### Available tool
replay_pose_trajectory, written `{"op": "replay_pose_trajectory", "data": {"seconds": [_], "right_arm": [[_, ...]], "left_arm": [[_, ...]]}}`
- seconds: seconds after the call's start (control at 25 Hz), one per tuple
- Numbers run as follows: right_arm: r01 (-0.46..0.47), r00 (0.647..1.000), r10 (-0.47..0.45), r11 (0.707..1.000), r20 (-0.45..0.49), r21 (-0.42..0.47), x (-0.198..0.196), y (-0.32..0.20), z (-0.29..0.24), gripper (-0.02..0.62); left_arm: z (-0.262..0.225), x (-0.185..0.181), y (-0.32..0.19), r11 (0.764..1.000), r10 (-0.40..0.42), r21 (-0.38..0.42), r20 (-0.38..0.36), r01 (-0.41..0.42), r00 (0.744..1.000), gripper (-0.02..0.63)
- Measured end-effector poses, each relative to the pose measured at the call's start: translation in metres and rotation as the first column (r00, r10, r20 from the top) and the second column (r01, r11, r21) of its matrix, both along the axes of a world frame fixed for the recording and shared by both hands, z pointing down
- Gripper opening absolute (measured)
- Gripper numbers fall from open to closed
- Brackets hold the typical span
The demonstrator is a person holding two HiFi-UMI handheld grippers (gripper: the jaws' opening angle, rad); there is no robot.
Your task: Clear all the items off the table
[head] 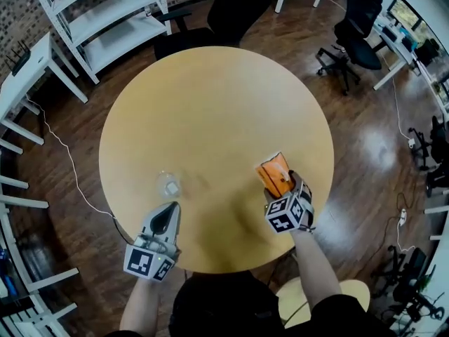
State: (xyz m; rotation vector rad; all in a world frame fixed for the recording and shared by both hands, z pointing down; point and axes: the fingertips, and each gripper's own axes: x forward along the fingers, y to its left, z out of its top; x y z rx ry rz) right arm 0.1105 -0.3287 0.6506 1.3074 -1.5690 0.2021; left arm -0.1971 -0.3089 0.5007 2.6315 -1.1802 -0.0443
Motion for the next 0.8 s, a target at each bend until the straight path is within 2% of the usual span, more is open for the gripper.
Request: {"op": "replay_pose_trajectory", "data": {"seconds": [0.16,0.4,0.8], "right_arm": [[-0.003,1.000,0.003,1.000,-0.006,-0.030,0.004,-0.002,0.024,0.414],[-0.010,1.000,0.010,0.998,-0.007,-0.066,0.014,-0.004,0.048,0.417],[-0.001,1.000,0.001,0.996,0.001,-0.084,0.009,-0.012,0.054,0.425]], "left_arm": [[0.014,0.014,-0.004,1.000,0.015,-0.025,0.015,-0.015,1.000,0.002],[0.032,0.032,-0.007,0.997,0.025,-0.069,-0.004,-0.026,1.000,0.002],[0.059,0.056,-0.009,0.989,0.041,-0.140,-0.005,-0.041,0.999,0.002]]}}
